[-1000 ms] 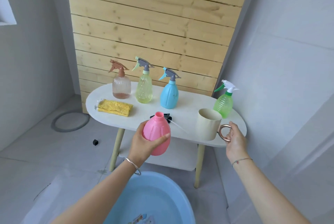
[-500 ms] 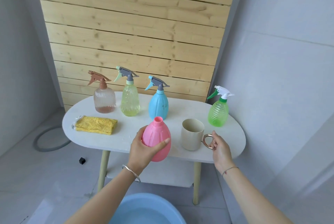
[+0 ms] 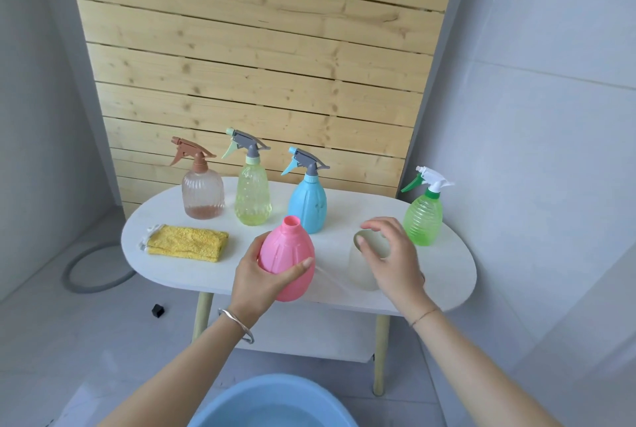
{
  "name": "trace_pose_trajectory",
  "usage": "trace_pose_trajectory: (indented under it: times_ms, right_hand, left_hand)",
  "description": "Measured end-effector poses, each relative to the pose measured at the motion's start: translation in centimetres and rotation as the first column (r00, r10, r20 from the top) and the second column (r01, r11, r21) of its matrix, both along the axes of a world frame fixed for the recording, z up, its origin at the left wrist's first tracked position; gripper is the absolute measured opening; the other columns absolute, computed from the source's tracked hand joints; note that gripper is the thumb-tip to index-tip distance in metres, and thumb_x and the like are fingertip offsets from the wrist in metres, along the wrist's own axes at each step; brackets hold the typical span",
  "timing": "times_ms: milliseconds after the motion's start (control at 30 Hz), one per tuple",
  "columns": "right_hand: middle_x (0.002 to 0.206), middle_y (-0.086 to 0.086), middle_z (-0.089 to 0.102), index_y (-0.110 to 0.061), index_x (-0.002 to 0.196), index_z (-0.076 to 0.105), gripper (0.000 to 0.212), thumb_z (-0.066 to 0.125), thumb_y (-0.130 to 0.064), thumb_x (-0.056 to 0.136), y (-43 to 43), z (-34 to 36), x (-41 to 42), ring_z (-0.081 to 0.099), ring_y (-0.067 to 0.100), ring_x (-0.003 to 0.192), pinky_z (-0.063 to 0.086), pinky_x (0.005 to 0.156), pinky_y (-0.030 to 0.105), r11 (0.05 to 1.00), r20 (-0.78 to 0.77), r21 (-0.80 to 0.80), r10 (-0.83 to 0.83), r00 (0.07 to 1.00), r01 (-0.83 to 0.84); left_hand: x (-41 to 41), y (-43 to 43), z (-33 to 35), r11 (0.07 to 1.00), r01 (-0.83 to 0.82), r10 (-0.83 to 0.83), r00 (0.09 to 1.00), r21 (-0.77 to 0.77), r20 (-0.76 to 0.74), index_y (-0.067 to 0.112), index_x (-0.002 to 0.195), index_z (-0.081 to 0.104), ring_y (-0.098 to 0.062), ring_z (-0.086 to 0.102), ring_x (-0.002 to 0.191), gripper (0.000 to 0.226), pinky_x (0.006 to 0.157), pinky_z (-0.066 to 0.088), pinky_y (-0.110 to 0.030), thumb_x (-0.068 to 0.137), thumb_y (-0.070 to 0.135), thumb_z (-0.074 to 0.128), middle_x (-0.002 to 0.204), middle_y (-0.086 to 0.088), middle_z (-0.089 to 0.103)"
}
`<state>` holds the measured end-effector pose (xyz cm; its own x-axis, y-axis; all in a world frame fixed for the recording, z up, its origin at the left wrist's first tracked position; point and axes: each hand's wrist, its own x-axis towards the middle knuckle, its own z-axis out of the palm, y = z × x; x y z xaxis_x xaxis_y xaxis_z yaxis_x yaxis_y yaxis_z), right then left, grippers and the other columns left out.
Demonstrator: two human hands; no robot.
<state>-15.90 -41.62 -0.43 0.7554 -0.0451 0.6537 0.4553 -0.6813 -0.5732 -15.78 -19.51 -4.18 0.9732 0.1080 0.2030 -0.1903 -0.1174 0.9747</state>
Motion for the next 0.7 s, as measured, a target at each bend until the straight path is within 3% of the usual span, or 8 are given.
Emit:
trace_pose_trajectory:
  times_ms: [67,167,233,333,467,567,633,700]
  right_hand:
    - [0.101,-0.007,0.060,-0.017,0.101,0.066,0.017,0.066,-0.016,0.084,2.5,0.0,1.0,0.054,0.005,0.098,0.040,0.087,0.017,0.991,-0.063,-0.116,0.065,0.996,-0.072]
    - [0.111,-0.005,0.061,-0.017,0.110,0.065,0.025,0.065,-0.024,0.087,5.3,-1.4,2.8,0.055,0.011,0.107,0.039,0.085,0.020,0.970,-0.293,-0.206,0.064,0.954,-0.128]
    - [0.119,-0.005,0.061,-0.017,0.116,0.061,0.032,0.064,-0.032,0.088,6.6,-2.4,4.0,0.054,0.014,0.112,0.038,0.085,0.021,0.965,-0.418,-0.241,-0.008,0.909,-0.103]
    - [0.124,-0.002,0.060,-0.016,0.121,0.057,0.041,0.062,-0.040,0.088,7.6,-3.6,5.5,0.053,0.018,0.117,0.040,0.096,0.031,0.942,-0.533,-0.332,-0.152,0.832,-0.041]
    - [0.114,-0.003,0.064,-0.020,0.110,0.062,0.031,0.061,-0.039,0.086,8.2,-5.0,6.5,0.057,0.021,0.108,0.041,0.090,0.034,0.918,-0.589,-0.397,-0.273,0.761,0.022]
    - [0.099,-0.001,0.067,-0.019,0.099,0.066,0.019,0.066,-0.031,0.084,7.9,-5.7,7.0,0.059,0.021,0.094,0.044,0.081,0.031,0.968,-0.638,-0.249,-0.183,0.748,0.025]
    - [0.091,0.000,0.066,-0.017,0.096,0.066,0.015,0.068,-0.025,0.083,7.6,-5.1,7.3,0.058,0.020,0.084,0.042,0.071,0.026,0.997,-0.625,-0.030,-0.069,0.777,0.064]
    - [0.089,0.001,0.066,-0.016,0.096,0.064,0.014,0.070,-0.020,0.084,7.3,-3.4,7.8,0.059,0.018,0.082,0.042,0.071,0.024,0.951,-0.552,0.268,0.020,0.833,0.154]
  left_hand:
    - [0.0,1.1,0.3,1.000,-0.025,0.025,1.000,0.015,0.010,0.029,0.117,0.058,-0.003,0.062,0.095,0.090,0.069,0.048,-0.012,0.038,0.066,0.079,0.104,0.013,0.064]
    - [0.4,2.8,0.4,0.999,-0.047,0.047,0.999,0.024,0.014,0.031,0.116,0.058,-0.003,0.061,0.095,0.088,0.070,0.048,-0.013,0.038,0.066,0.079,0.105,0.013,0.064]
    - [0.7,4.0,0.2,0.998,-0.056,0.056,0.998,0.019,0.012,0.032,0.114,0.058,-0.007,0.062,0.096,0.085,0.073,0.050,-0.019,0.039,0.065,0.080,0.106,0.011,0.065]
    - [1.1,5.2,0.0,0.997,-0.067,0.067,0.998,0.037,0.003,0.031,0.115,0.058,-0.007,0.063,0.094,0.086,0.070,0.049,-0.017,0.040,0.066,0.080,0.104,0.012,0.066]
    - [1.6,5.9,-0.7,0.997,-0.069,0.069,0.998,0.033,0.000,0.031,0.113,0.059,-0.008,0.063,0.094,0.083,0.071,0.050,-0.020,0.041,0.067,0.080,0.103,0.011,0.066]
    - [2.0,5.9,-1.0,0.998,-0.057,0.057,0.998,0.042,0.005,0.034,0.112,0.058,-0.005,0.062,0.094,0.081,0.072,0.050,-0.020,0.041,0.067,0.080,0.103,0.013,0.065]
    - [2.4,5.7,-1.1,0.997,-0.059,0.058,0.998,0.043,0.013,0.034,0.114,0.057,-0.004,0.061,0.094,0.083,0.073,0.050,-0.019,0.041,0.067,0.080,0.104,0.015,0.064]
    - [2.9,5.4,-1.3,0.996,-0.079,0.079,0.997,0.029,0.006,0.034,0.114,0.055,-0.005,0.061,0.096,0.084,0.075,0.051,-0.022,0.041,0.068,0.079,0.106,0.014,0.063]
